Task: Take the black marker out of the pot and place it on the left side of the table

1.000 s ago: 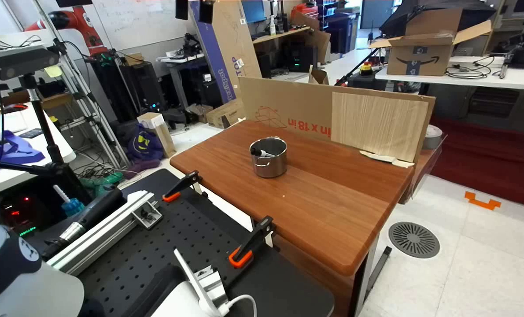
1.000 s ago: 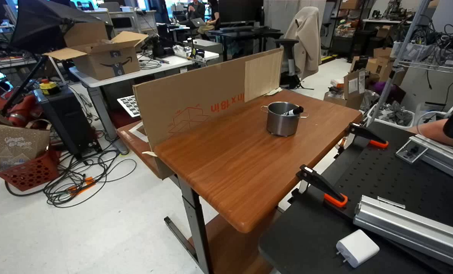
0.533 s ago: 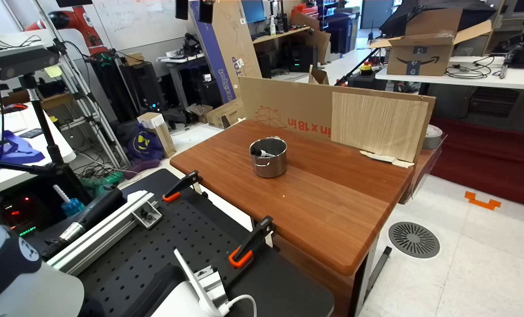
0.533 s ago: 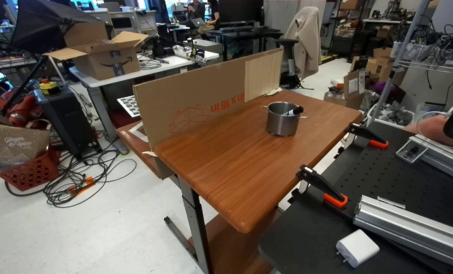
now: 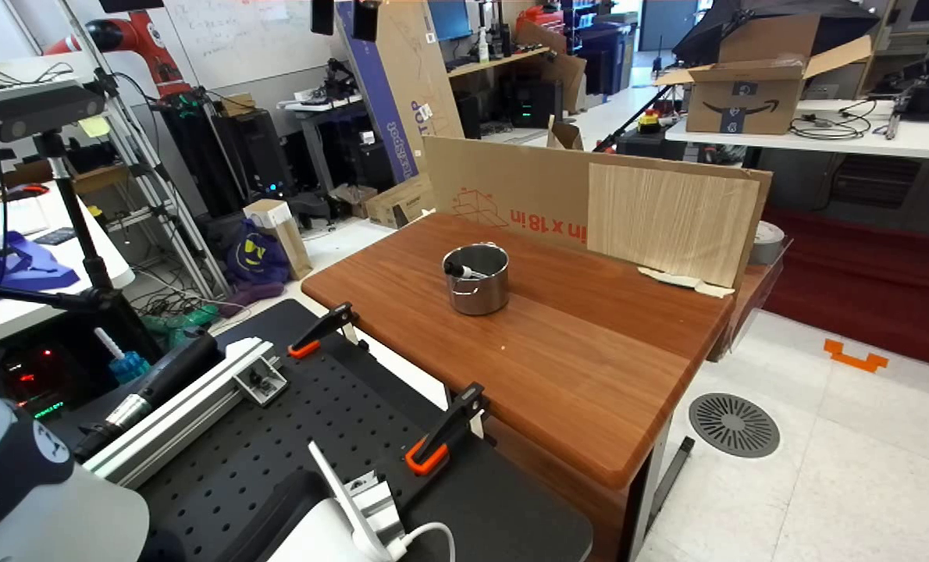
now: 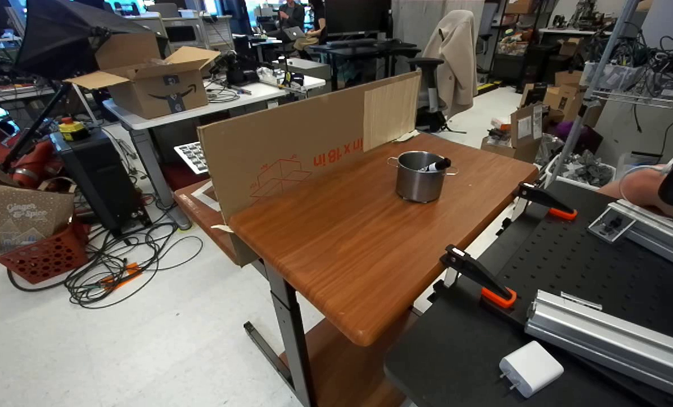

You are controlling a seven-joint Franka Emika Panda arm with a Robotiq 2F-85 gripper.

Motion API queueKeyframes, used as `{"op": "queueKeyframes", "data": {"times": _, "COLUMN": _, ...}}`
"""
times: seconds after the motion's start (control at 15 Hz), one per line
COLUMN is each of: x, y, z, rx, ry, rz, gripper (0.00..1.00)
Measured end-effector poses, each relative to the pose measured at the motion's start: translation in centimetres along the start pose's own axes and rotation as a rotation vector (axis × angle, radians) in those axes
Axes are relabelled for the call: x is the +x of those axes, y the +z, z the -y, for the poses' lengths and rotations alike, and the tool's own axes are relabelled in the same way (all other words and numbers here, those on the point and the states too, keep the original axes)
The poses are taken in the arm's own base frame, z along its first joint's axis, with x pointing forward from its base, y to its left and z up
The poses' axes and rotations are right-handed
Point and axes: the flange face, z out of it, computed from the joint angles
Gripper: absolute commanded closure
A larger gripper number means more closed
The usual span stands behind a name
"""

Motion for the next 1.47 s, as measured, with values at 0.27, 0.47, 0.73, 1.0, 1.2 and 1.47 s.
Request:
{"op": "queueKeyframes", "data": {"times": 0.27, "x": 0.0, "y": 0.0, "z": 0.0, "rx": 0.000, "ry": 0.000, "rz": 0.000, "gripper": 0.00}}
{"op": "queueKeyframes", "data": {"times": 0.47, "x": 0.0, "y": 0.0, "z": 0.0, "rx": 0.000, "ry": 0.000, "rz": 0.001, "gripper": 0.00}}
{"op": "queueKeyframes", "data": {"times": 0.73, "x": 0.2, "y": 0.2, "z": 0.3, "rx": 0.000, "ry": -0.003, "rz": 0.001, "gripper": 0.00}}
{"op": "queueKeyframes", "data": {"times": 1.0, "x": 1.4, "y": 1.8, "z": 2.5, "rx": -0.021, "ry": -0.009, "rz": -0.004, "gripper": 0.00}}
{"op": "queueKeyframes", "data": {"times": 1.2, "x": 2.9, "y": 3.8, "z": 4.0, "rx": -0.036, "ry": 0.000, "rz": -0.014, "gripper": 0.00}}
{"op": "queueKeyframes", "data": {"times": 1.47, "x": 5.1, "y": 6.4, "z": 4.5, "rx": -0.057, "ry": 0.017, "rz": -0.035, "gripper": 0.00}}
